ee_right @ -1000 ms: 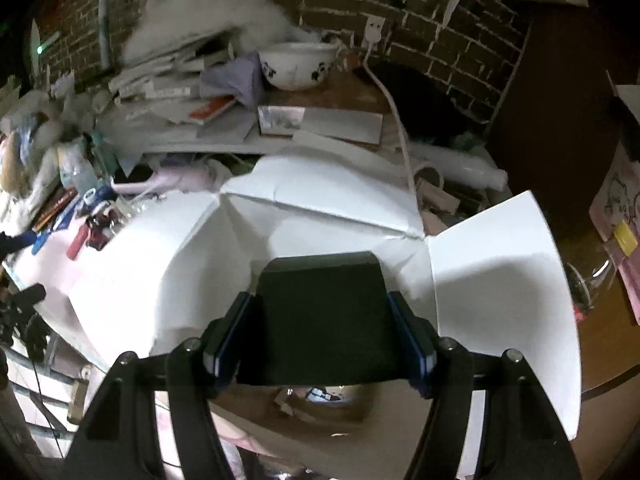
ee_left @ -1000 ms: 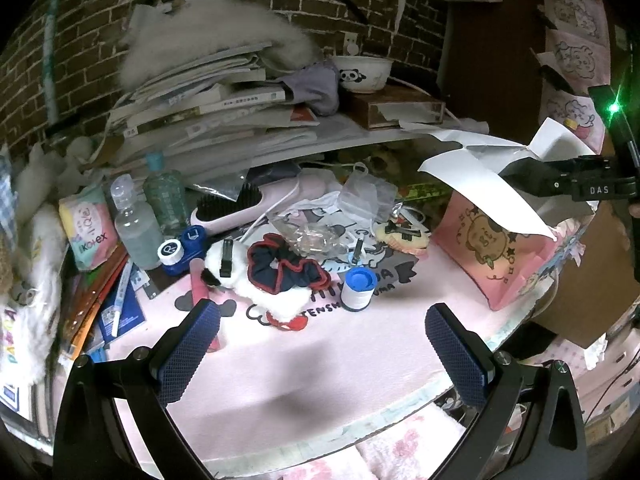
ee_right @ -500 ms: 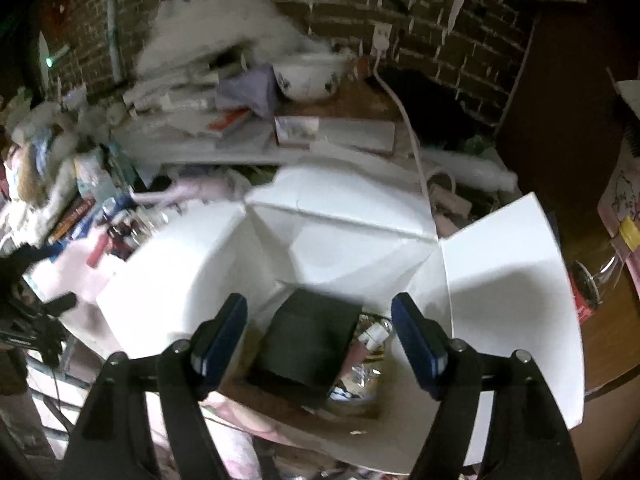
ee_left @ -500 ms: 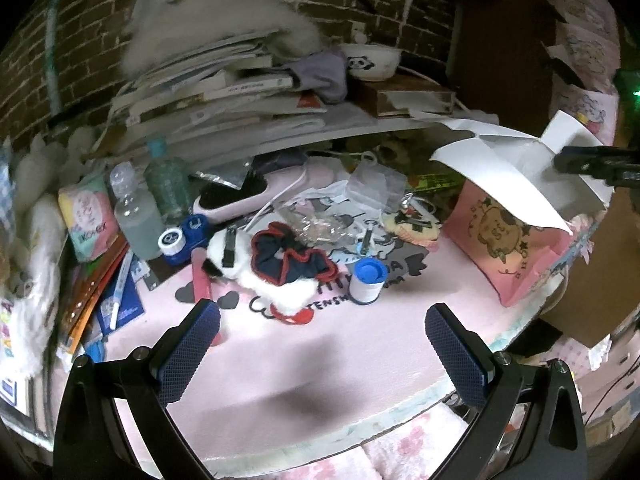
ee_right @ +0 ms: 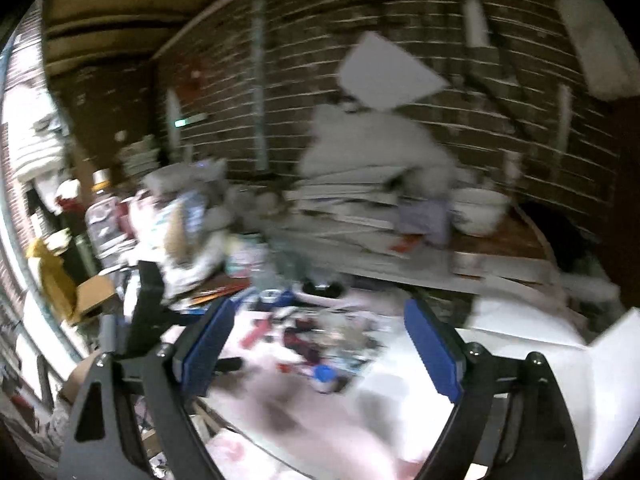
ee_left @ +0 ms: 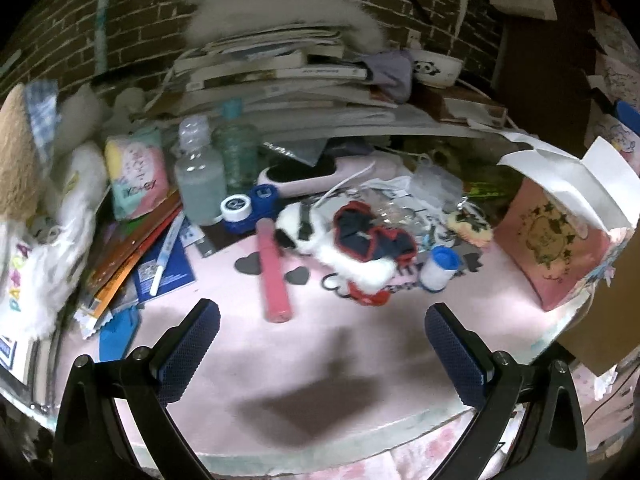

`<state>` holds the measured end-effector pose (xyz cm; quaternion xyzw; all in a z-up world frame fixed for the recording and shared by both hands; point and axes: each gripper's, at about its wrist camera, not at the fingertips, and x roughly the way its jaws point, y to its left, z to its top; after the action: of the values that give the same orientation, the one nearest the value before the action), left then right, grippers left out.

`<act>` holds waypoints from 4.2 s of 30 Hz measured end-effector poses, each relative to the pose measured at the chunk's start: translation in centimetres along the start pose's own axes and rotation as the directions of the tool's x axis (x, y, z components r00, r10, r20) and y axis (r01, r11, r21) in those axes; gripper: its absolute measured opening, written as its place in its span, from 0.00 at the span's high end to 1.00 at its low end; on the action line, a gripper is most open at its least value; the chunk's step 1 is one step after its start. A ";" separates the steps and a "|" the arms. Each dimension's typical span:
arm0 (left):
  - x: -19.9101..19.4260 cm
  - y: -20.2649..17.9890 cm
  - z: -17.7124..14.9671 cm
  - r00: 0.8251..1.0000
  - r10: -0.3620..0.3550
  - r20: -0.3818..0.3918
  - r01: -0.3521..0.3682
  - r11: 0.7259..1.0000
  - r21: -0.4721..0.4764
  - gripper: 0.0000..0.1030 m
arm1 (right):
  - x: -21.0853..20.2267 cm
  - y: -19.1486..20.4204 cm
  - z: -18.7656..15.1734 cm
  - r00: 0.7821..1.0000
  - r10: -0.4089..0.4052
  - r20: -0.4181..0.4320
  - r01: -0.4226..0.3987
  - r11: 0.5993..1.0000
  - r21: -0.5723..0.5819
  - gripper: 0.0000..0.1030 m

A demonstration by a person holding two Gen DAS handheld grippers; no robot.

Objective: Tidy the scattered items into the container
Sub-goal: 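Grasp the pink tube with the left gripper while the right tool returns to the table, then carry the pink tube into the white box with the left gripper and release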

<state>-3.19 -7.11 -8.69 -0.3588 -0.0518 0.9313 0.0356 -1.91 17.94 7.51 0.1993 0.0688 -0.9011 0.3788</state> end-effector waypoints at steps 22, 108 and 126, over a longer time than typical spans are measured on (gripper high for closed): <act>6.1 1.6 -0.5 0.993 0.105 0.049 -0.103 0.994 -0.032 0.85 | 8.6 5.8 -13.5 0.976 0.028 -0.217 -0.028 1.000 0.005 0.17; 0.8 -27.5 12.1 0.844 -0.445 -0.298 0.535 0.727 0.430 0.89 | 10.0 -2.1 -17.2 0.973 -0.145 -0.180 0.191 0.945 0.267 0.17; 6.7 -32.8 11.9 0.870 -0.242 -0.430 0.453 0.737 0.502 0.80 | 9.4 -2.1 -17.4 0.976 -0.127 -0.176 0.172 0.947 0.270 0.17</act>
<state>-15.17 25.23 -0.35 -0.4669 0.1785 0.8011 0.3291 -3.98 18.02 -12.26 0.3158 -0.0166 -0.9094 0.2701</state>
